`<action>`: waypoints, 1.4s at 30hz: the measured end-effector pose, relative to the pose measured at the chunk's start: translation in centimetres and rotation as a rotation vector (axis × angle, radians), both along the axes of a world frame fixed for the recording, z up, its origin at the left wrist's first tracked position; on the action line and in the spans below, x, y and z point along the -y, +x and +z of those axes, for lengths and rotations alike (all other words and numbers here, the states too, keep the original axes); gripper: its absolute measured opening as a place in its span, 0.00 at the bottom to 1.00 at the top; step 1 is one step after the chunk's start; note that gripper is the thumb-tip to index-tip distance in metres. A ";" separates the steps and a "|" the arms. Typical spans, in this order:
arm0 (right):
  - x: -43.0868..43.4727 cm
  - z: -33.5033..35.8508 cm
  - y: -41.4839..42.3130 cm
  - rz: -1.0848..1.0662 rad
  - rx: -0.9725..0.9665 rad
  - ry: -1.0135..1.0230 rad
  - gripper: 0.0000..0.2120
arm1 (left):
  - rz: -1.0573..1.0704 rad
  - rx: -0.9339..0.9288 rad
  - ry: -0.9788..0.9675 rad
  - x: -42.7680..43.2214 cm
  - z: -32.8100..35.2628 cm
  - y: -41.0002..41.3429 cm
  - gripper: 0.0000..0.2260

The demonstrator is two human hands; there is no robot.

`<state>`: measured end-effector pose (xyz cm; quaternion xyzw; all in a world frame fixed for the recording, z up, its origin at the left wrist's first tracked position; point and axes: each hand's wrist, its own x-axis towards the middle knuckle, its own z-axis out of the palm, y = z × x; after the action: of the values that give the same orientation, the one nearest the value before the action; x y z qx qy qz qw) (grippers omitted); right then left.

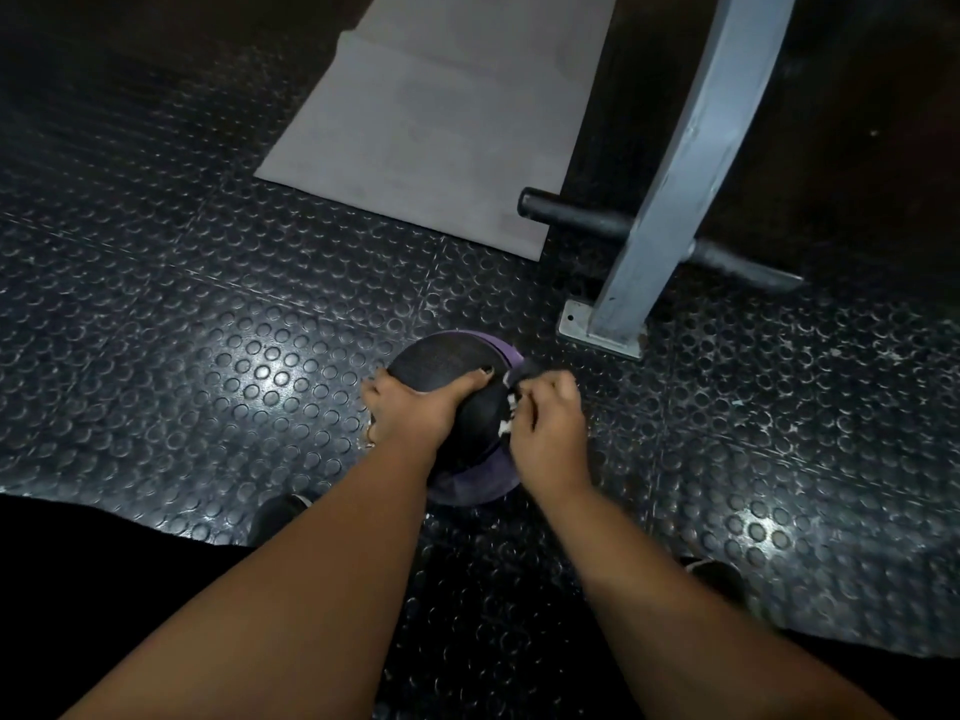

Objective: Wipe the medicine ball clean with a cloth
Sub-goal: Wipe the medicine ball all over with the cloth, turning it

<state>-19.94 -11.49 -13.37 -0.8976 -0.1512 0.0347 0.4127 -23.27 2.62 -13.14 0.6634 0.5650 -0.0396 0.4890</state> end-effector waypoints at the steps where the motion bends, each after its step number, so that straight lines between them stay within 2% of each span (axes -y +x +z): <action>1: 0.4 -0.1 -1.9 -0.011 -0.001 0.026 0.05 | 0.016 -0.006 -0.014 -0.1 0.0 0.4 0.69; 4: 0.9 -0.4 -4.7 -0.017 -0.024 0.056 0.04 | 0.075 -0.010 -0.058 -0.1 0.1 1.1 0.70; 9: -1.5 0.0 0.7 -0.130 0.033 0.014 0.06 | 0.143 -0.028 -0.058 0.8 0.1 1.2 0.70; 13: -4.3 -0.4 6.4 -0.007 -0.097 -0.119 0.12 | 0.150 0.004 -0.040 1.3 -0.2 0.6 0.71; 16: -4.8 -0.7 8.0 0.044 -0.143 -0.176 0.13 | 0.172 -0.038 -0.033 1.5 0.0 1.1 0.71; 20: -3.3 -0.1 3.5 -0.016 0.033 -0.118 0.09 | 0.174 -0.089 -0.039 1.3 0.4 1.8 0.67; 23: -1.8 0.0 -1.5 -0.049 -0.042 0.006 0.05 | 0.178 -0.113 -0.038 1.2 0.5 2.0 0.67; 27: -1.2 -1.0 -2.0 0.045 0.092 -0.050 0.07 | 0.161 -0.116 -0.030 1.7 0.5 2.0 0.70; 32: -3.4 -0.1 2.1 0.011 0.119 -0.178 0.07 | 0.148 -0.079 -0.032 1.4 0.4 1.9 0.68; 38: -5.7 0.0 9.1 0.194 -0.057 -0.379 0.11 | 0.107 -0.019 -0.053 1.5 -0.2 1.1 0.68; 40: -5.6 -0.1 9.7 0.187 -0.144 -0.347 0.10 | 0.069 0.012 -0.106 1.3 0.1 0.9 0.72; 42: -5.1 0.3 10.0 0.149 -0.250 -0.206 0.06 | -0.022 0.067 -0.141 1.1 0.1 0.1 0.77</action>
<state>-9.98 -6.35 -13.09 -0.9101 -0.1605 0.1921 0.3303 -23.15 1.53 -13.02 0.6344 0.5367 -0.0623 0.5528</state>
